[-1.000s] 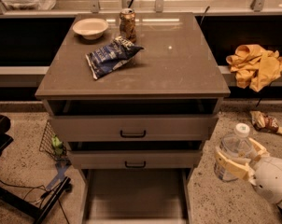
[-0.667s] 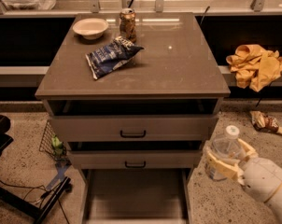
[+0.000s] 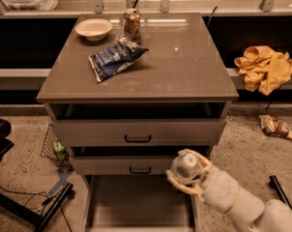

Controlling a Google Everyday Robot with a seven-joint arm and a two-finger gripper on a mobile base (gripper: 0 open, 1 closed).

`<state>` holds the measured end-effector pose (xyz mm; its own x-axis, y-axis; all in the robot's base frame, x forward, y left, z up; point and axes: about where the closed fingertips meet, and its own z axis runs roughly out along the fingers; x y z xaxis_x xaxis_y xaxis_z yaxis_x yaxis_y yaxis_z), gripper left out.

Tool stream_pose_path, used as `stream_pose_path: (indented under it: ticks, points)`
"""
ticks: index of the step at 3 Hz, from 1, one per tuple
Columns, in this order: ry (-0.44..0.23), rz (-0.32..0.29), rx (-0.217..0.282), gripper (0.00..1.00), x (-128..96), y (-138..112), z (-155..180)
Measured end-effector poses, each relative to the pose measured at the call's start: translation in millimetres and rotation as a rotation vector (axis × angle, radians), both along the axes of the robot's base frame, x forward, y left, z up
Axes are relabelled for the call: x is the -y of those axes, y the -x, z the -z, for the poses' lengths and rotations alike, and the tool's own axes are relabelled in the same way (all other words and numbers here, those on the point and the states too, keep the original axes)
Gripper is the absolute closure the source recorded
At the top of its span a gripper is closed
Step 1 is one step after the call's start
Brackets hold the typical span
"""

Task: Place blue plastic bottle into bottom drawer

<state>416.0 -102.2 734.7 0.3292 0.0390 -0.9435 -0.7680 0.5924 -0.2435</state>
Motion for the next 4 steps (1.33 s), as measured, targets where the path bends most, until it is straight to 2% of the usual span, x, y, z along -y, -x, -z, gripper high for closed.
stream_pose_path:
  ticks: [1,2,3,4]
  points:
    - [0.003,-0.138,0.038,1.0,-57,1,82]
    - [0.081,-0.144,-0.042,1.0,-79,-4,152]
    - [0.087,-0.157,-0.036,1.0,-87,-6,149]
    - [0.115,-0.251,-0.035,1.0,-132,-21,185]
